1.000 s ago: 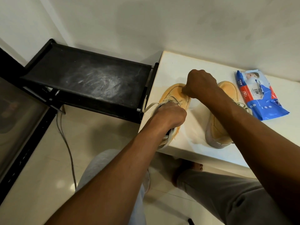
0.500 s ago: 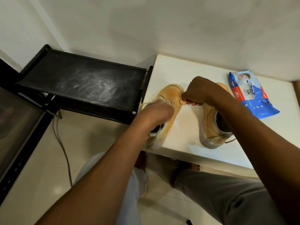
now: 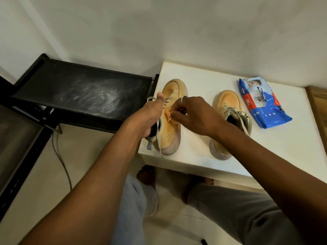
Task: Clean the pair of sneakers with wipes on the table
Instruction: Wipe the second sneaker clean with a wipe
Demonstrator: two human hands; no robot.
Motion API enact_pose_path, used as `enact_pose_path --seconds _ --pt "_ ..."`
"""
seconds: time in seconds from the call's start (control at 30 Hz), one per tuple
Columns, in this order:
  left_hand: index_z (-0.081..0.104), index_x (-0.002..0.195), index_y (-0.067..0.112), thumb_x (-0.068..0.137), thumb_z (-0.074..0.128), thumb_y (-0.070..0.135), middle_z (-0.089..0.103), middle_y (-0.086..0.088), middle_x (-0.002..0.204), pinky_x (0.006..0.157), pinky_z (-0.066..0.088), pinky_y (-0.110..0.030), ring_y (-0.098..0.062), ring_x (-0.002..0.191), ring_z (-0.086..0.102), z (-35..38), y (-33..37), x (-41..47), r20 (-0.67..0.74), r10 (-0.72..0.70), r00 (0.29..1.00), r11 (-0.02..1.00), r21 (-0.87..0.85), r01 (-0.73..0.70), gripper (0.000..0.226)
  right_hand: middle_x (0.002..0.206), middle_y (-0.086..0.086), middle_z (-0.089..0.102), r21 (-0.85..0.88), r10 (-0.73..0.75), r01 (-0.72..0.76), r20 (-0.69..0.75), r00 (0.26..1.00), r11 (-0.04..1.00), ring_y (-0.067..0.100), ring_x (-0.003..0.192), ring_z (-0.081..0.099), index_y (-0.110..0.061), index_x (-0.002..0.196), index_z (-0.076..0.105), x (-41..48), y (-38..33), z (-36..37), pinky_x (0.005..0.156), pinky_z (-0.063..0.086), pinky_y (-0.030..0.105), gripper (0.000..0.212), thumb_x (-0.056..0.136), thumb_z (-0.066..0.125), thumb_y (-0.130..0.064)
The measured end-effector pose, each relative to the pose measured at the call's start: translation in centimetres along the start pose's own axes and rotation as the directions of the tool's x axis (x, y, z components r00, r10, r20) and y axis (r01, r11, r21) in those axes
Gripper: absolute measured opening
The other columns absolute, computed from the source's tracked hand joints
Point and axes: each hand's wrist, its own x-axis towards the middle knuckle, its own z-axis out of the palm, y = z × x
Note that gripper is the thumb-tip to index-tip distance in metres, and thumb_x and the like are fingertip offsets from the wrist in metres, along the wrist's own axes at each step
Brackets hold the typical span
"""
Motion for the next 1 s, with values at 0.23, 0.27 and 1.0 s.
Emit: enact_pose_path --seconds 0.23,0.27,1.0 --pt "0.067 0.115 0.021 0.097 0.021 0.073 0.075 -0.011 0.106 0.097 0.055 -0.049 -0.03 0.102 0.071 -0.1 0.2 0.5 0.044 0.034 0.998 0.994 -0.107 -0.029 0.072 0.089 -0.015 0.063 -0.075 -0.054 0.045 -0.119 0.991 0.996 -0.001 0.069 0.056 -0.02 0.107 0.072 -0.5 -0.1 1.2 0.062 0.035 0.006 0.02 0.094 0.062 -0.032" --pt "0.067 0.117 0.022 0.096 0.02 0.074 0.075 -0.012 0.105 0.097 0.056 -0.049 -0.031 0.102 0.071 0.0 0.1 0.6 0.051 0.033 0.998 0.992 -0.126 -0.026 0.073 0.089 -0.015 0.062 -0.076 -0.049 0.041 -0.111 0.993 0.996 -0.001 0.068 0.056 -0.02 0.108 0.072 -0.5 -0.1 1.3 0.062 0.034 0.005 0.022 0.094 0.062 -0.032" --pt "0.052 0.139 0.023 0.099 0.027 0.069 0.067 -0.013 0.121 0.101 0.053 -0.048 -0.031 0.108 0.067 -0.5 -0.1 1.1 0.048 -0.013 0.999 0.994 -0.104 0.018 0.067 0.1 -0.007 0.068 0.095 0.013 0.014 -0.282 0.959 0.995 0.006 0.08 0.057 -0.021 0.106 0.073 -3.9 -1.3 5.3 0.072 0.047 0.015 0.018 0.093 0.063 -0.029"
